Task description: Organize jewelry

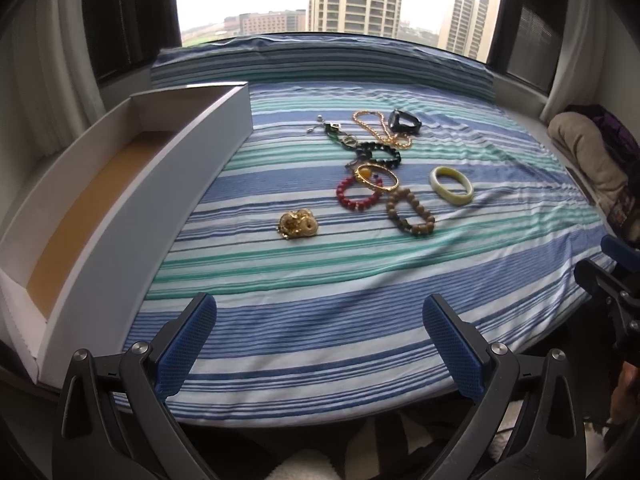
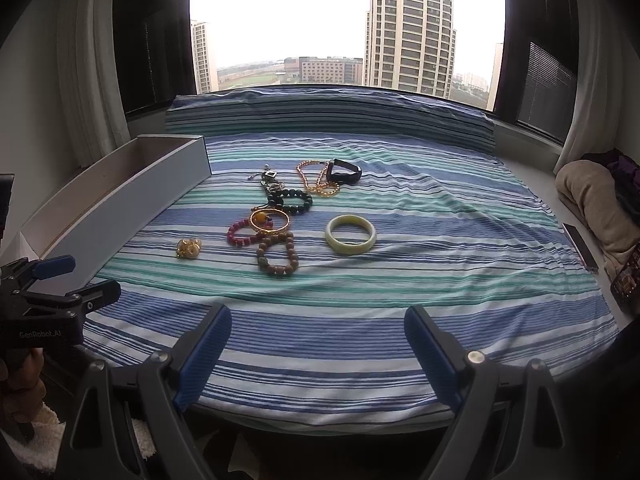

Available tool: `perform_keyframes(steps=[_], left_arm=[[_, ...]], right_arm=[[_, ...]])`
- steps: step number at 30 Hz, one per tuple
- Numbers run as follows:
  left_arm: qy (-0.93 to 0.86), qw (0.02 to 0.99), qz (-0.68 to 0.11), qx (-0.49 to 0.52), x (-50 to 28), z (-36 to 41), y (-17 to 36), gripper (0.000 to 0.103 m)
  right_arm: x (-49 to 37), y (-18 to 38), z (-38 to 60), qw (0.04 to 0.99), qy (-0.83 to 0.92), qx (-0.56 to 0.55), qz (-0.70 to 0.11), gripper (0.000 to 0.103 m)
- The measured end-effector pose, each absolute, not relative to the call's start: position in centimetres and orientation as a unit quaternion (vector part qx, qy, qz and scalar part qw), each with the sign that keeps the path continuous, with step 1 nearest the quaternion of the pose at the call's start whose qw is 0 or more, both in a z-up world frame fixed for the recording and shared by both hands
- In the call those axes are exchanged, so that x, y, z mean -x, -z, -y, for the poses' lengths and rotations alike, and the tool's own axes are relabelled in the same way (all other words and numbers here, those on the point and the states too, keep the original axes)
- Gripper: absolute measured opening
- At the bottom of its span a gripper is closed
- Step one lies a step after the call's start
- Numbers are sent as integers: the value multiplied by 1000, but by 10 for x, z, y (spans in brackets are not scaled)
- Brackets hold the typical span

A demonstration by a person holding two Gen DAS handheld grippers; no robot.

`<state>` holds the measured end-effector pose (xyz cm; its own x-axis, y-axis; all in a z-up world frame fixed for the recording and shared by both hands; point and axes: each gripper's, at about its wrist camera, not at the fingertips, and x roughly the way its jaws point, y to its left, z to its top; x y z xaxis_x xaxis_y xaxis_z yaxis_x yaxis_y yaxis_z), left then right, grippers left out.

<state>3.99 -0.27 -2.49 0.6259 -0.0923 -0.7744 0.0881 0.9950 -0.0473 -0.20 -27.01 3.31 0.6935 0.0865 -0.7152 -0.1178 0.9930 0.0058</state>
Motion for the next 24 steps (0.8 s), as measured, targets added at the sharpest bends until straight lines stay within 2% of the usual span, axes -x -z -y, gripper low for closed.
perform_keyframes(steps=[8,16,18,19,20,22,23,24], left_arm=[[98,881,-463,-2,-123,-8,71,102],[59,873,-484,-21,-186,-10,123,82],[58,868,-494,-15,-188,-12,129,72],[56,871,-488,-22,-186,-11,128,72],[59,873,-483,-32,-184,-8,128,66],[75,878,-471,-43,-181,-3,127,48],[79,879,-468,-46,-180,-1,126,30],[81,880,-466,-48,-179,1,125,24]], right_arm=[[-1,-28,274,917,-55,13,-396,90],[-2,-22,280,914,-50,4,-403,90],[-4,-21,282,913,-50,2,-405,90],[-5,-20,282,913,-49,2,-405,90],[-6,-19,283,913,-48,0,-406,90],[-8,-18,285,912,-46,-3,-408,90],[-10,-16,285,911,-45,-4,-410,90],[-12,-15,287,910,-45,-7,-413,90]])
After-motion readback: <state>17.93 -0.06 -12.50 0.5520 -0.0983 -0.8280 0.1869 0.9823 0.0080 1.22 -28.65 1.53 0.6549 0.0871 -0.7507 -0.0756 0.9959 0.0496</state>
